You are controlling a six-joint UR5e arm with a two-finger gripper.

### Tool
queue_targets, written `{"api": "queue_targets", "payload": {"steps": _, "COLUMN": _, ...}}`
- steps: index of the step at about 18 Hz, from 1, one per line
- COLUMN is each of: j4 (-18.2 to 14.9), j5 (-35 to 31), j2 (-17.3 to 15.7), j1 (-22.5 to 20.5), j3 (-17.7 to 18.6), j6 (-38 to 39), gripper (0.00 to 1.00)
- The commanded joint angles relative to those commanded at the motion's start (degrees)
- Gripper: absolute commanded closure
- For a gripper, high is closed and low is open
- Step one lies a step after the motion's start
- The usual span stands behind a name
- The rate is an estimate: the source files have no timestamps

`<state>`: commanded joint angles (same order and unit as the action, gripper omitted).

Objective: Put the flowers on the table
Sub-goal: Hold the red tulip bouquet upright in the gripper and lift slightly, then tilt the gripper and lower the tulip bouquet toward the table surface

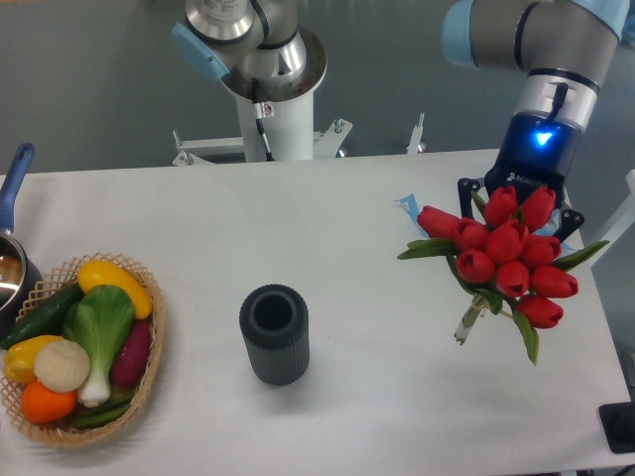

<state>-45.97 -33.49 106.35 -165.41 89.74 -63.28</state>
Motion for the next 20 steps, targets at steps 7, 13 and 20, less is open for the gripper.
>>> {"api": "queue_targets", "payload": {"steps": 7, "j4": -0.09, "j5": -3.85, "j2": -1.84, "j1": -0.17, "j3": 0.79, "j6": -0.62, "gripper": 0.64}}
{"api": "queue_targets", "payload": {"steps": 13, "j4": -0.44, "j5": -17.56, "j2": -4.39, "j1": 0.18, "j3": 1.58, "j6": -0.79, "gripper": 0.64}}
{"api": "queue_targets", "payload": {"steps": 20, "j4": -0.53, "j5": -40.13, "j2": -4.66, "j1": 6.32, "j3": 2.55, "j6": -6.49, "gripper": 0.64}}
